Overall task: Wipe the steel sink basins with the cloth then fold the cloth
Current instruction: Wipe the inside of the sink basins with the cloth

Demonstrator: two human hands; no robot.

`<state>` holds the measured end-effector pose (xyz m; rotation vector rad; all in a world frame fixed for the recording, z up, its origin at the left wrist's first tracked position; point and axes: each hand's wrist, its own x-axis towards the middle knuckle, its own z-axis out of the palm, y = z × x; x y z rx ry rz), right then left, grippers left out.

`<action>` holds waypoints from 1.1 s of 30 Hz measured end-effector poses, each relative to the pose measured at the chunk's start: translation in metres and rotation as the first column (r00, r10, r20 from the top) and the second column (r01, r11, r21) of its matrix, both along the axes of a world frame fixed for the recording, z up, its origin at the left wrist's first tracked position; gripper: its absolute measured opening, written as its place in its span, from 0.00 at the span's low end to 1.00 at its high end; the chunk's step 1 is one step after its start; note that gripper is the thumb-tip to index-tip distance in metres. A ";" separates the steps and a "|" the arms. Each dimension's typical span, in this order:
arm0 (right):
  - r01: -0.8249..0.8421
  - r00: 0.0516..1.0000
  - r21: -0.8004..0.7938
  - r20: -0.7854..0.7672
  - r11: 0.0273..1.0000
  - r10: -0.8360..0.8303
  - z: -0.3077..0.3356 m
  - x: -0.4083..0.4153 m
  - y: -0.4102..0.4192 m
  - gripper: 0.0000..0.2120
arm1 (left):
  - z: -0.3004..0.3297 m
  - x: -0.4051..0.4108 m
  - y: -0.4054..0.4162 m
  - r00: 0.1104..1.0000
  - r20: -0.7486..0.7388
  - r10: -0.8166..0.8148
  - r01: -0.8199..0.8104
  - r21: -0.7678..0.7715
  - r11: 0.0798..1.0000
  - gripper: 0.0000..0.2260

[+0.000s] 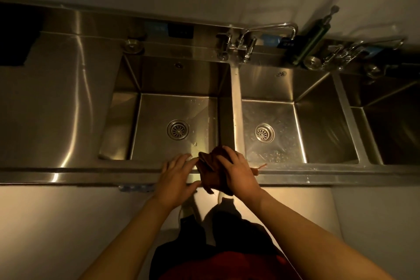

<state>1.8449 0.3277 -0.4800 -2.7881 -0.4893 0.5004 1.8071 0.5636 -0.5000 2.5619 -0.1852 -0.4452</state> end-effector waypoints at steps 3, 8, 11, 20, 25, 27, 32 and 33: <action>0.048 0.993 -0.016 0.111 0.999 -0.046 0.008 0.022 -0.017 0.31 | 0.009 0.015 -0.016 1.000 0.011 0.003 -0.003 -0.042 0.999 0.33; 0.212 0.949 -0.022 0.244 0.977 -0.200 0.026 0.072 -0.031 0.32 | 0.021 0.041 -0.044 0.996 0.074 -0.046 0.048 -0.030 0.998 0.32; 0.235 0.966 -0.081 0.131 0.969 -0.223 0.017 0.086 -0.032 0.33 | 0.021 0.048 -0.065 0.993 0.037 -0.116 0.116 0.008 0.993 0.31; 0.153 0.988 0.003 -0.009 0.988 -0.153 -0.040 0.100 -0.032 0.28 | -0.009 0.050 -0.099 0.972 0.003 -0.237 0.236 0.069 0.969 0.31; 0.115 0.993 0.028 0.033 0.993 -0.116 -0.052 0.145 -0.033 0.25 | -0.015 0.075 -0.105 0.957 -0.064 -0.282 0.286 0.076 0.955 0.31; 0.091 0.995 0.021 0.029 0.996 -0.091 -0.060 0.173 -0.033 0.26 | -0.012 0.090 -0.108 0.963 -0.048 -0.266 0.269 0.067 0.961 0.31; 0.070 0.996 -0.034 0.054 0.997 -0.068 -0.067 0.242 -0.028 0.26 | -0.006 0.127 -0.114 0.973 -0.026 -0.228 0.229 0.091 0.969 0.31; 0.077 0.995 -0.029 0.061 0.997 -0.075 -0.063 0.256 -0.026 0.25 | -0.008 0.132 -0.114 0.976 -0.006 -0.220 0.219 0.093 0.971 0.30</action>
